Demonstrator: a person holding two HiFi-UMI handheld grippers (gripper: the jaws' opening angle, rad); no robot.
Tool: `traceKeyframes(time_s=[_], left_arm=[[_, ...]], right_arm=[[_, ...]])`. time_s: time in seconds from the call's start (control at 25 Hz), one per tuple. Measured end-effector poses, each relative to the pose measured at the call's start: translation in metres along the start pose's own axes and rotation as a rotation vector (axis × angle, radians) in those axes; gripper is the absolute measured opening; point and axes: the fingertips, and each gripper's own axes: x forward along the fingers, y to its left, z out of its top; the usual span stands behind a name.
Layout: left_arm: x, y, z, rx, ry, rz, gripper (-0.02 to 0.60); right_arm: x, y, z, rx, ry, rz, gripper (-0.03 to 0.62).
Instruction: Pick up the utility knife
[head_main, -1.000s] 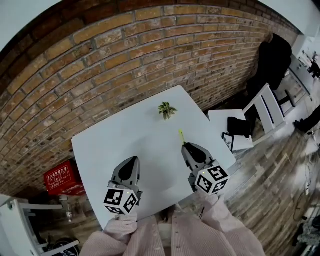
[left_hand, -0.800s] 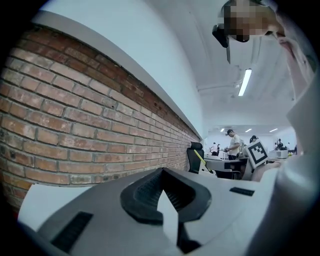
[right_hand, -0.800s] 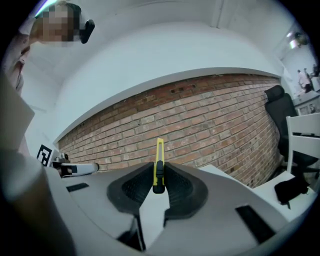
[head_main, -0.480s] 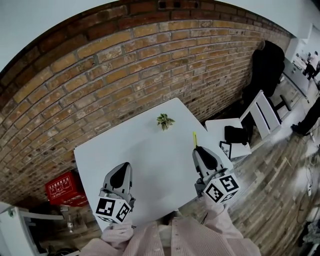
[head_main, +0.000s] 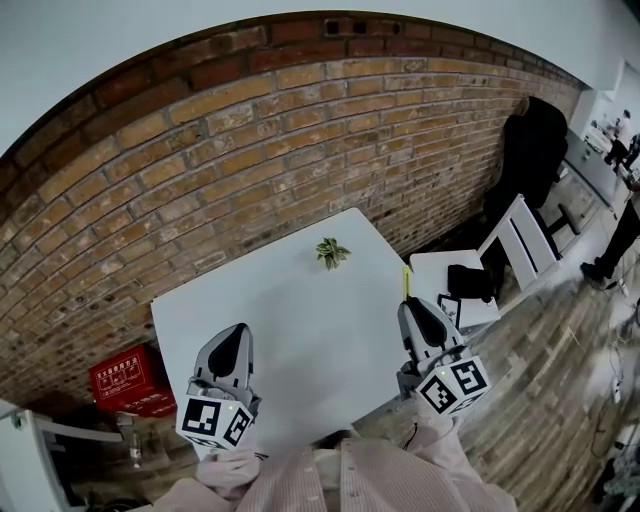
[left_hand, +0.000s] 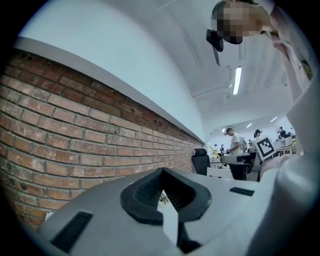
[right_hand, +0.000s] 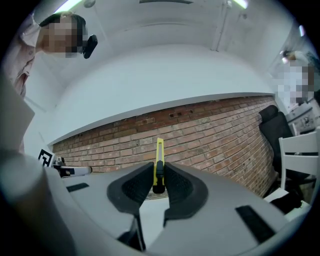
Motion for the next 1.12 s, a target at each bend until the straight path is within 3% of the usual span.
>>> traceKeyframes(time_s=[0.44, 1.12], left_arm=[[-0.008, 0.001, 0.003, 0.028, 0.002, 0.011, -0.008], [-0.004, -0.008, -0.005, 0.009, 0.035, -0.001, -0.008]], right_arm=[[-0.010, 0.004, 0.003, -0.054, 0.005, -0.005, 0.067], [-0.014, 0.009, -0.003, -0.097, 0.032, 0.010, 0.067]])
